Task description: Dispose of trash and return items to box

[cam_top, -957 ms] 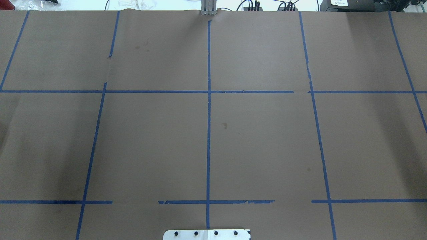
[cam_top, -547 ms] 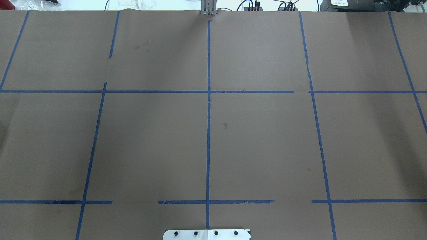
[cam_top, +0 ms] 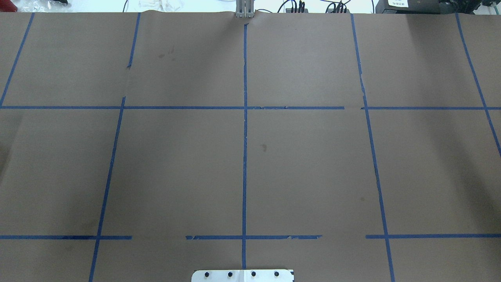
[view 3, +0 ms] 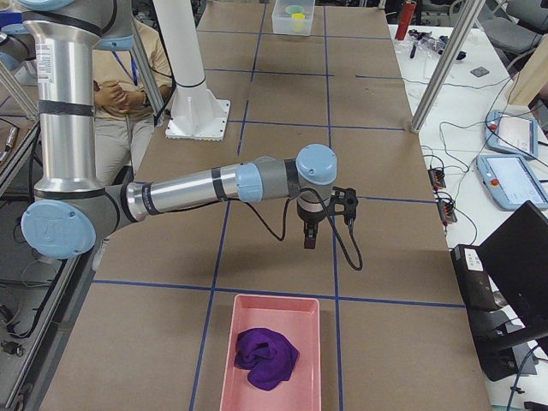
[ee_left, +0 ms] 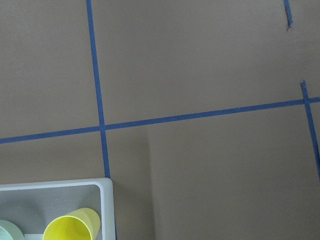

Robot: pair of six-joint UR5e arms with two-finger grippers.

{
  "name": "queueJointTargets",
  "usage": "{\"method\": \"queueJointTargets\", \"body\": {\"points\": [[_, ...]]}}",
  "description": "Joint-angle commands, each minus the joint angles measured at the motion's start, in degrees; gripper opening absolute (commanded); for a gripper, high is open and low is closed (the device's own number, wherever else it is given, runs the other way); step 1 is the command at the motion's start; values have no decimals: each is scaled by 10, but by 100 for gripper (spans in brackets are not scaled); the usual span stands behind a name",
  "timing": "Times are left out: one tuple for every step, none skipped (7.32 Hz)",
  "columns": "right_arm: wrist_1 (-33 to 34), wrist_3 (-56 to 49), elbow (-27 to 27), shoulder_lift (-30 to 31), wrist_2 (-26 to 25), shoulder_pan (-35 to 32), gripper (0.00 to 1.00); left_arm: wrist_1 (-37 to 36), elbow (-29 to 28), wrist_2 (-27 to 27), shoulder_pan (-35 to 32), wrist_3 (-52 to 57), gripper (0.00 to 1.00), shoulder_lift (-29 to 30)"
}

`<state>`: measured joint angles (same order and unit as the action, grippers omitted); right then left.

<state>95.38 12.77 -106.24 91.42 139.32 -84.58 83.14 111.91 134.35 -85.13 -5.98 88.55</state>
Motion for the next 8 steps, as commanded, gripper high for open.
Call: {"method": "queueJointTargets", "body": {"points": [[-1,-1,7,-4,-2,20,100,59,-20,1,0,1,100,-15],[-3,-6,8,-3,-1,20,100,65,-32,2,0,1,100,-17],[-5,-9,15,-4,2,21,100,70,-41,32,2,0,100,-16],[-8,-9,12,-4,2,21,100,72,-56,80,8,0,100,-15],[-6,-9,16,-9,1,21,100,90,-55,85,13,0,100,-15],[-5,-9,36,-31,-3,21,100,125,-52,81,12,-3,100,-16],[-7,-9,49,-47,-3,21,100,134,-26,81,-5,-1,100,-22],[-6,-9,46,-50,-2,20,100,134,-28,81,-7,0,100,-31]]}}
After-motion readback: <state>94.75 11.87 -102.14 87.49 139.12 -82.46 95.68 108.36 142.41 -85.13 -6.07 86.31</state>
